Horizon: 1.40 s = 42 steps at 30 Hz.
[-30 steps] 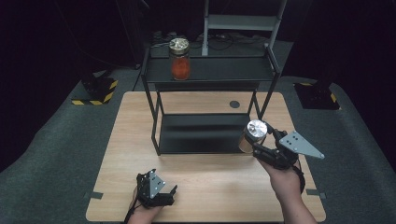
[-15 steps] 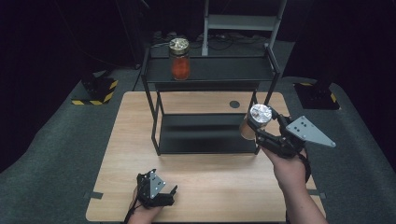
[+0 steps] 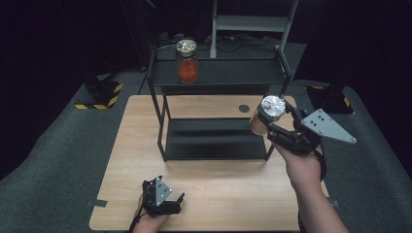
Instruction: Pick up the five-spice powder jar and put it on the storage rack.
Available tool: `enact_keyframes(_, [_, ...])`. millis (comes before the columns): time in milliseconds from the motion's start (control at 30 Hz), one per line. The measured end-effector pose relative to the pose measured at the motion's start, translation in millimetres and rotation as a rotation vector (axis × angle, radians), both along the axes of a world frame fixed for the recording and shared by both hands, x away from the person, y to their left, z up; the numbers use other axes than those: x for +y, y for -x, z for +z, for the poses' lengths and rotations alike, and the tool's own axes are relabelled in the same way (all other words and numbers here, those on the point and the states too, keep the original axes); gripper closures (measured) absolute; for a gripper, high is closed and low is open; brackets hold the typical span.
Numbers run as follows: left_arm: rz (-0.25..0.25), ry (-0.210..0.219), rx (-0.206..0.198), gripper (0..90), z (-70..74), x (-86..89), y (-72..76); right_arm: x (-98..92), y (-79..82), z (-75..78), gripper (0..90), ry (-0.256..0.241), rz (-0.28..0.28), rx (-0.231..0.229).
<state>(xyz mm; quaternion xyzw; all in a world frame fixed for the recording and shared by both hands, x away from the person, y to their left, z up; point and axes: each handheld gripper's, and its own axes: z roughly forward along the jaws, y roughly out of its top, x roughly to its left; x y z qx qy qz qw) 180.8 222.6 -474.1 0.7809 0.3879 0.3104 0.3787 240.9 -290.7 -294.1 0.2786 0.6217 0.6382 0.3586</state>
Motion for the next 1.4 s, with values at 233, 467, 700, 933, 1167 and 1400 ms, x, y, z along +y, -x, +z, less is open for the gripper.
enact_keyframes(233, [0.000, 0.003, -0.001, 1.1, -0.2, 0.6, 0.2, 0.8, -0.9, 11.9, 33.9, -0.003, -0.006, -0.026])
enact_keyframes(467, [0.002, 0.016, 0.000, 1.1, -0.6, 2.1, 0.2, 3.8, -6.2, 20.6, 33.9, -0.009, -0.011, -0.032])
enact_keyframes(700, [-0.003, 0.017, 0.001, 1.1, -0.6, 2.8, -0.1, 9.5, -12.3, 30.4, 33.9, -0.002, -0.019, -0.047])
enact_keyframes(933, [-0.006, 0.015, 0.001, 1.1, -0.4, 2.9, -0.3, 14.9, -21.3, 36.6, 33.9, -0.004, -0.030, -0.053])
enact_keyframes(1167, [-0.007, 0.017, 0.000, 1.1, -0.6, 3.3, -0.2, 23.5, -38.8, 41.4, 33.9, -0.008, -0.050, -0.045])
enact_keyframes(1400, [0.000, 0.026, 0.010, 1.1, 0.1, 3.9, -1.4, 26.8, -53.2, 44.0, 33.9, -0.020, -0.059, -0.039])
